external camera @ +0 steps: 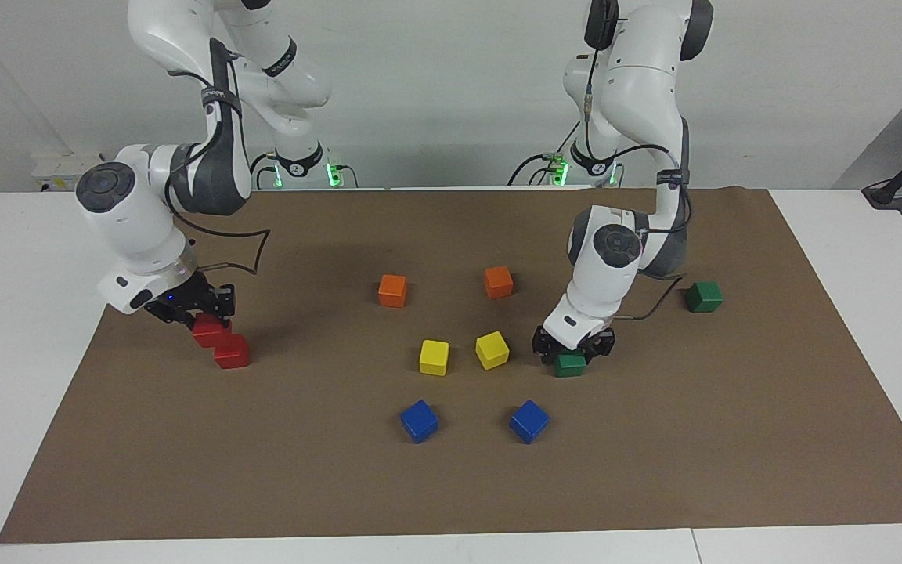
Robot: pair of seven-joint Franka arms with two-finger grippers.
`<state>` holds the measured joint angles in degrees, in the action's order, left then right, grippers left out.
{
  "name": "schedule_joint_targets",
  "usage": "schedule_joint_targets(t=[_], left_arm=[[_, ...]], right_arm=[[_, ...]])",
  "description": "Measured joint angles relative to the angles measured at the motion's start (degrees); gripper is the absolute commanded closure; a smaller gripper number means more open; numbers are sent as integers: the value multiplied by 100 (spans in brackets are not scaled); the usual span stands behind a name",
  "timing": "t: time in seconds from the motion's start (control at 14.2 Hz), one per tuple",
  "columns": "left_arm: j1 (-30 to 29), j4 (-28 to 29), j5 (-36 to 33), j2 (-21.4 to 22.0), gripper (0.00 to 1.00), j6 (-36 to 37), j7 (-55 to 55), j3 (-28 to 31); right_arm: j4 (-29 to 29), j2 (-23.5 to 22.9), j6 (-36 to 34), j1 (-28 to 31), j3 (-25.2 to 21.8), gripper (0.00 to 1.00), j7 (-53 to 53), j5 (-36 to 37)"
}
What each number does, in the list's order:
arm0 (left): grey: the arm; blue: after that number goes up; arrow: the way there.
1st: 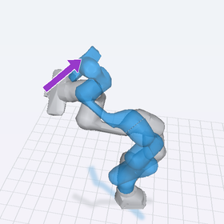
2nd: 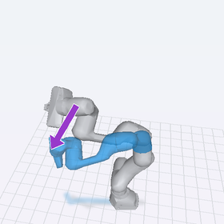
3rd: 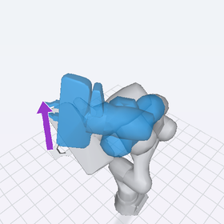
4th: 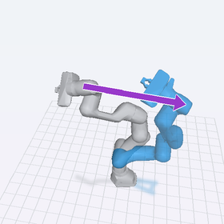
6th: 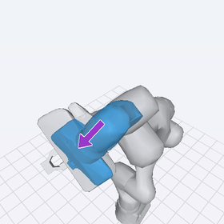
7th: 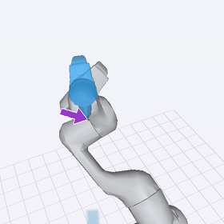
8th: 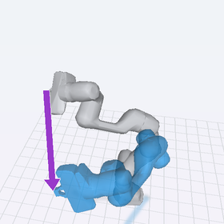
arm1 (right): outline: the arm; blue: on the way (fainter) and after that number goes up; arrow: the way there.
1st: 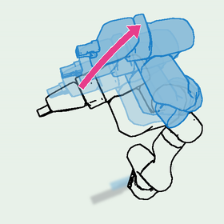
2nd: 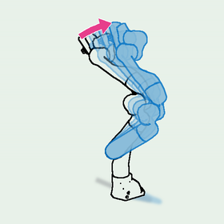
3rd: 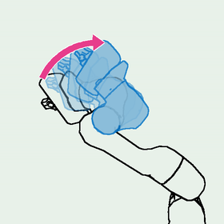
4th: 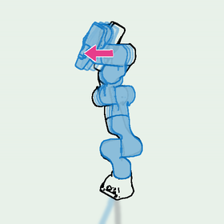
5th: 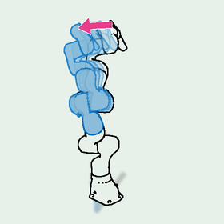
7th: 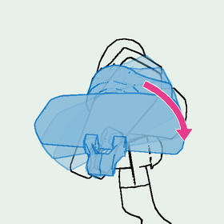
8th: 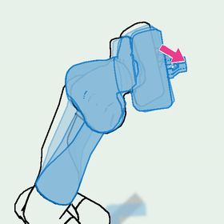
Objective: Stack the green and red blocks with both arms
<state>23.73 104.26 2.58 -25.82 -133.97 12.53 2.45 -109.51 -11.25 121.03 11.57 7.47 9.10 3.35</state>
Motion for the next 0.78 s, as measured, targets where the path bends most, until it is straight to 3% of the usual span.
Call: schedule_joint_targets(t=[0.42, 0.78], left_arm=[[-132, -174, -49, 167, 100, 559, 3, 71], [-946, -285, -48, 1346, 100, 1986, -262, 93]], right_arm=[[-241, 0, 303, 0, 0, 100, -1, 0], [-306, 0, 373, 0, 0, 100, -1, 0]])
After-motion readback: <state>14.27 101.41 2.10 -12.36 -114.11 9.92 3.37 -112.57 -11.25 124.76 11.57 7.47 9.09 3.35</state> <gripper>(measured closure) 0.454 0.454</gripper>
